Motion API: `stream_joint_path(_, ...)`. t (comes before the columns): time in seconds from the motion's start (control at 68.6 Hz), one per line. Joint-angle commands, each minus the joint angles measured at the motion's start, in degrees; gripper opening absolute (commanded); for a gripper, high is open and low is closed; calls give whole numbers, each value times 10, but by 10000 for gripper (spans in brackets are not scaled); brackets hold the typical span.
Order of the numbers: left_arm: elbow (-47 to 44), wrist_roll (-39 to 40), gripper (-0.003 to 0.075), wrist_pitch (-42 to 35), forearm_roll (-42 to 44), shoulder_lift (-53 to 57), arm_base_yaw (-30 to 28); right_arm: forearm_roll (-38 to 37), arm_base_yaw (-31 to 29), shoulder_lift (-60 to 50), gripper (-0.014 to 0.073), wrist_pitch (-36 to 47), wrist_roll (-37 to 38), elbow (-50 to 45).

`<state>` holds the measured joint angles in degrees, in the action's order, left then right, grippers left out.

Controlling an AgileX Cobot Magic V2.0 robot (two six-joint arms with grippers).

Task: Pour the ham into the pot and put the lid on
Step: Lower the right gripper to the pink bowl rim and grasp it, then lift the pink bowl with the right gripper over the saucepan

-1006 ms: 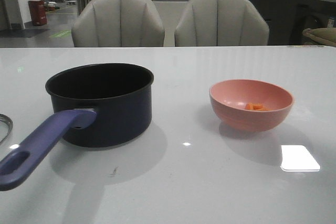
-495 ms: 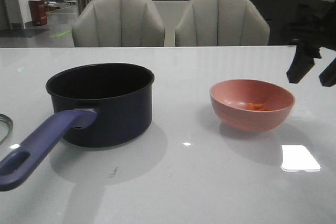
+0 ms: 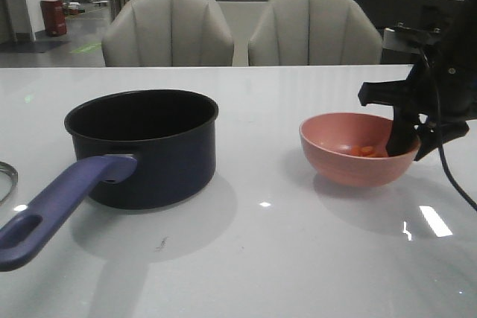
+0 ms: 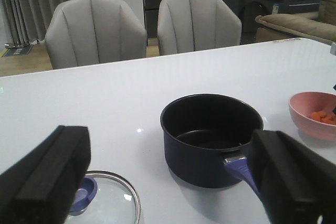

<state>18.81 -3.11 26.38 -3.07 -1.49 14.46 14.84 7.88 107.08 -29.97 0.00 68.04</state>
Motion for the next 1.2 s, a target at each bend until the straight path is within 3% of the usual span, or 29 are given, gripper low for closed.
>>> stream_joint_path(0.0, 15, 2, 638, -40, -6, -7, 4, 6, -2, -38, 152, -13, -13, 41)
stream_joint_path(0.233, 15, 2, 638, -40, -6, -7, 4, 31, 21, -87, 137, -42, -63, 87)
stream_joint_path(0.408, 15, 2, 638, -40, -6, -7, 4, 35, 101, -94, 137, -115, -114, 167)
stream_joint_path(0.743, 15, 2, 638, -40, -6, -7, 4, 43, 231, -11, 137, -114, -114, 349)
stream_joint_path(0.874, 15, 2, 638, -40, -6, -7, 4, 43, 237, 36, 138, -82, -113, 405)
stream_joint_path(1.006, 15, 2, 638, -40, -6, -7, 4, 34, 237, 50, 139, 1, -113, 411)
stream_joint_path(1.18, 15, 2, 638, -40, -6, -7, 4, -47, 249, 53, 139, 89, -113, 409)
